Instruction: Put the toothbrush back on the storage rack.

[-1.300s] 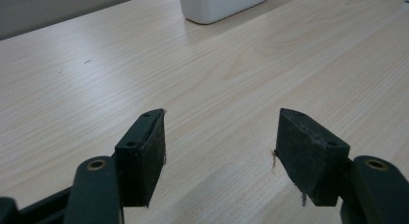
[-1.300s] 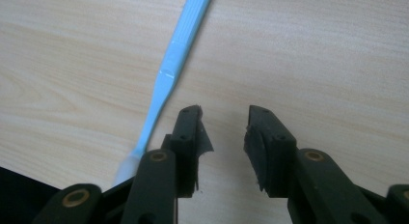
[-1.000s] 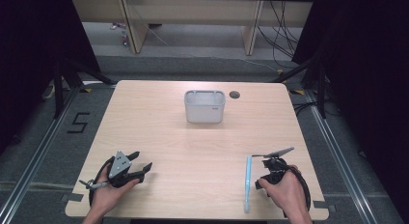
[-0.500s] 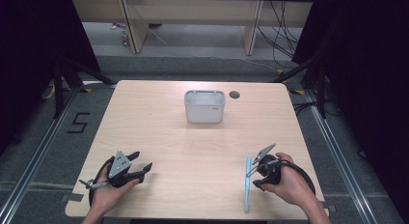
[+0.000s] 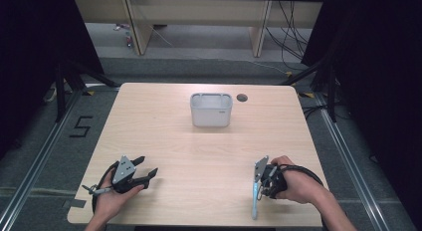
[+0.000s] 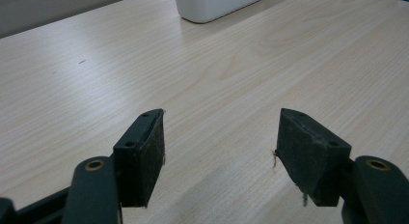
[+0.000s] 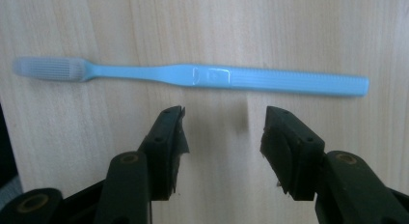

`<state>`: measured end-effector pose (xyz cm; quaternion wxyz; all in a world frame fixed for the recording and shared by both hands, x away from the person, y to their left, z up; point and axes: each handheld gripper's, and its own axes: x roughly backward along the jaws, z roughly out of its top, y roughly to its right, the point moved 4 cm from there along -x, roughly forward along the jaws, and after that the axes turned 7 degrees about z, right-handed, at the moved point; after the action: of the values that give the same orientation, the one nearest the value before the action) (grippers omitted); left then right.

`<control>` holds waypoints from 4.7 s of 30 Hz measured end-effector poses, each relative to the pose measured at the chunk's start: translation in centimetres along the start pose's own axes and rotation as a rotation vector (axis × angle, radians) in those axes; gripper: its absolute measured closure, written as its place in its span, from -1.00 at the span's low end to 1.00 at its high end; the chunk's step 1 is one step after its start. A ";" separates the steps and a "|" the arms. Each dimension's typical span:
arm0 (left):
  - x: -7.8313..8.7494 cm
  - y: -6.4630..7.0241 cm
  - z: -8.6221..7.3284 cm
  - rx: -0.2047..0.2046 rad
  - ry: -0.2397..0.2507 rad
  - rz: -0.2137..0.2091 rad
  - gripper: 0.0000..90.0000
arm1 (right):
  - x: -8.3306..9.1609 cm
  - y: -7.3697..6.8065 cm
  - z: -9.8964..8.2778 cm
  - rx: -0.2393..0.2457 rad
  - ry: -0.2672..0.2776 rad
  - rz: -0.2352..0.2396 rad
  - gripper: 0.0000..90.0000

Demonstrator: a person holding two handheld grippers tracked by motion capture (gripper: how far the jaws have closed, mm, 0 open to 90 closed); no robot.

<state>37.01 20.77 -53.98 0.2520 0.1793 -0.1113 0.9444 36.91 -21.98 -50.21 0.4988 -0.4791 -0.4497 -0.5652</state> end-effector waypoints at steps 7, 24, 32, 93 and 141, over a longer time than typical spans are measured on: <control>0.0 -0.2 0.0 0.007 -0.008 -0.001 -0.26 | 0.0 0.2 1.7 0.170 -0.030 0.002 0.03; -0.2 -0.4 0.1 0.030 0.006 -0.001 -0.26 | -0.7 0.4 2.7 0.315 -0.110 0.072 0.04; -0.2 -0.4 0.1 0.029 0.012 -0.002 -0.27 | -1.2 0.1 3.0 0.339 -0.121 0.097 0.02; -0.1 -0.3 0.1 0.022 0.008 -0.005 -0.26 | -1.2 0.8 1.6 -0.085 -0.059 0.135 0.75; 0.0 -0.4 0.1 0.032 0.028 0.004 -0.26 | 3.5 2.9 1.3 -0.566 0.613 -0.037 0.76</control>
<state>37.26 21.03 -53.83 0.2488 0.1698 -0.0933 0.9490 39.72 -21.44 -46.49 0.4478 -0.3987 -0.1160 -0.7919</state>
